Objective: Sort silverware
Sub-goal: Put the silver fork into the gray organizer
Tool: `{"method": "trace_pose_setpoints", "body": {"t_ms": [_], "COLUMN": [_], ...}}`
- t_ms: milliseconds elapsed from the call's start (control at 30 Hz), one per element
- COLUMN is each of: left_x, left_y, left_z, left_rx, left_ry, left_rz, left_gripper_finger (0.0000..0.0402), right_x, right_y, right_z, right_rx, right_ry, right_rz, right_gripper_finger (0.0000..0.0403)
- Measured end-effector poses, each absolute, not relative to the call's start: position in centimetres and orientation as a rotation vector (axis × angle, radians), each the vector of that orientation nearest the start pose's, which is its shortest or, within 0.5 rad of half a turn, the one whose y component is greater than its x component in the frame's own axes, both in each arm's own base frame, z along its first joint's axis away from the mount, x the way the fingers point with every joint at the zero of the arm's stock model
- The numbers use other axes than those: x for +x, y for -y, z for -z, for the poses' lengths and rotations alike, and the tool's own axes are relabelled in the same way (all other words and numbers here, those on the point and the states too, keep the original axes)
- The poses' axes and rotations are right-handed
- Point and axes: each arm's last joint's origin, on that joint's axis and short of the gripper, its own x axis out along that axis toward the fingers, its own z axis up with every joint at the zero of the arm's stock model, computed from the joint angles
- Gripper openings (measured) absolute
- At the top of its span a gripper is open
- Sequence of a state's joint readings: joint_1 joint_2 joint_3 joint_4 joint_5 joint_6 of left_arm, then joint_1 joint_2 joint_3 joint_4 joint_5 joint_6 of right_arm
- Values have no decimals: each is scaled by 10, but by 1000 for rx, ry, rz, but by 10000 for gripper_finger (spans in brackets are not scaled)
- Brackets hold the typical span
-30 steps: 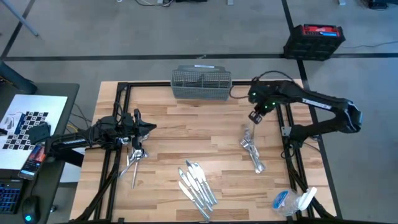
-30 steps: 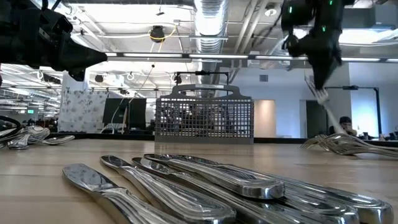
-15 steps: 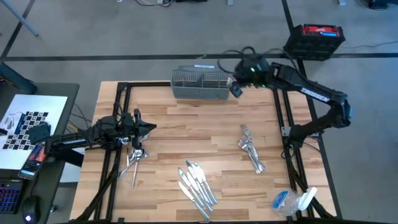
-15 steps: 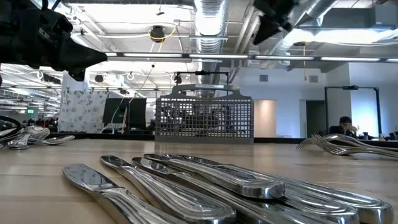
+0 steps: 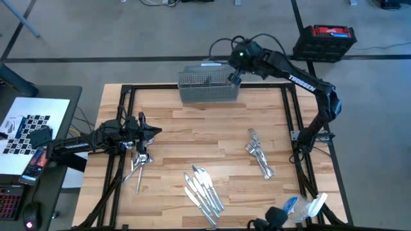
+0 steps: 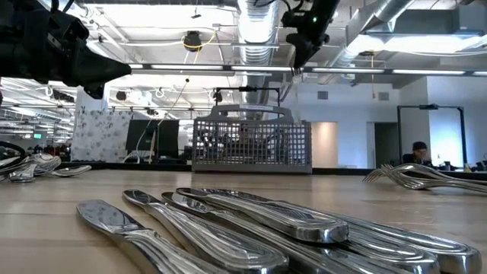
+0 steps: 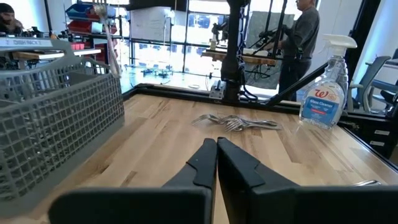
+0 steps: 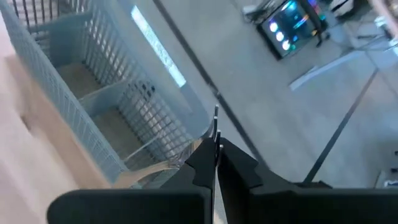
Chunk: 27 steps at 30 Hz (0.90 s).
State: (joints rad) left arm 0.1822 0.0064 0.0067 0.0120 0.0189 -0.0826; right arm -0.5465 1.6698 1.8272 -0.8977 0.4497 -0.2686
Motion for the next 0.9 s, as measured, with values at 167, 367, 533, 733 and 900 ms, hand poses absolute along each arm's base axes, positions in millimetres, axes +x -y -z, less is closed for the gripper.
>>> {"method": "trace_pose_setpoints", "body": {"t_ms": [167,367,533,733,900], "left_x": [96,96,96,96,96], "left_y": [-17,-17,-17,-17,-17], "left_z": [-166,-166,-166,-166,-166], "left_rx": [-82,-82,-82,-82,-81], "left_ry": [19,19,19,19,19], "left_rz": [-163,-163,-163,-163,-163], "left_gripper_finger": [0,0,0,0,0], "right_x": [283,283,288,298,296], "right_y": [187,193,206,224,223], "right_z": [-425,-413,-389,-359,-348], "right_rx": [-206,-175,-140,-110,-80], "right_ry": [-814,-879,-973,-1048,-1142], "right_rz": [859,862,862,844,817], "right_gripper_finger": [0,0,0,0,37]}}
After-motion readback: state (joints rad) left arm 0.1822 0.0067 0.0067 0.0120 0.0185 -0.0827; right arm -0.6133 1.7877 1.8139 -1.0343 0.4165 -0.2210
